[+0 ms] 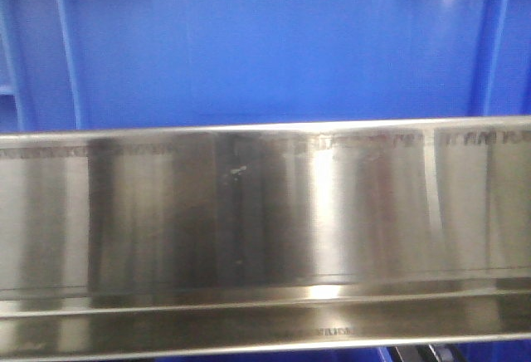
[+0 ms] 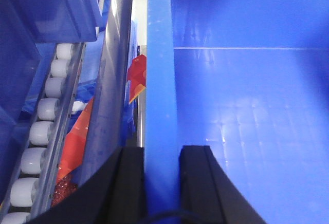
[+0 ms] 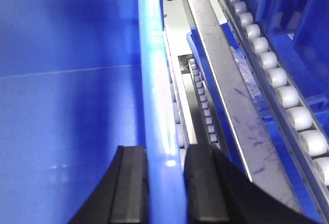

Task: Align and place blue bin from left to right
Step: 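Lower the bin onto the rollers and open both grippers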

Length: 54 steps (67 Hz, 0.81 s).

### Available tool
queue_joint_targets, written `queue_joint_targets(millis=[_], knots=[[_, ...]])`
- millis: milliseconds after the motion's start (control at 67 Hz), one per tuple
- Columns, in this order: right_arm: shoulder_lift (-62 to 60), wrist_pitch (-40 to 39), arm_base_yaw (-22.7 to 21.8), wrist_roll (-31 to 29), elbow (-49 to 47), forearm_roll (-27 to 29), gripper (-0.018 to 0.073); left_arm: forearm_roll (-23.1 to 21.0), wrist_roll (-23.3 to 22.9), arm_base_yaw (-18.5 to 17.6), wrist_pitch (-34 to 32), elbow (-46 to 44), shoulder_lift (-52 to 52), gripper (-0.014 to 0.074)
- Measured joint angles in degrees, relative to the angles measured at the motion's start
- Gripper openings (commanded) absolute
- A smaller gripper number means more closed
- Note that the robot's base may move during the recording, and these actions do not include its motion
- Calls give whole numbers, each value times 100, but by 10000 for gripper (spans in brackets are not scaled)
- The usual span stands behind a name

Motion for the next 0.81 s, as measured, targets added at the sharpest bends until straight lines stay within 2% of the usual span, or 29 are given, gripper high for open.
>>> queue_joint_targets(millis=[45,149,209,268,403,805], knots=[[0,0,0,0,0,-10,6,0,0,0,0,0,0,85],[0,0,0,-14,0,-10,244,-30,-11,0,-23,0,0,265],[0,-138,0,-14,0,1,347,-117,-20,0,-111,0,0,328],[0,-306,23,-14,-11,35,405,-227,-34,-12,-264,-6,0,386],[-26,-622,85,-14,-75,98,423,-286,-34,-59,-493,-49,0,436],[-423,-634,95,-68,-120,97,423,-257,-47,-59,-572,-75,-131,435]])
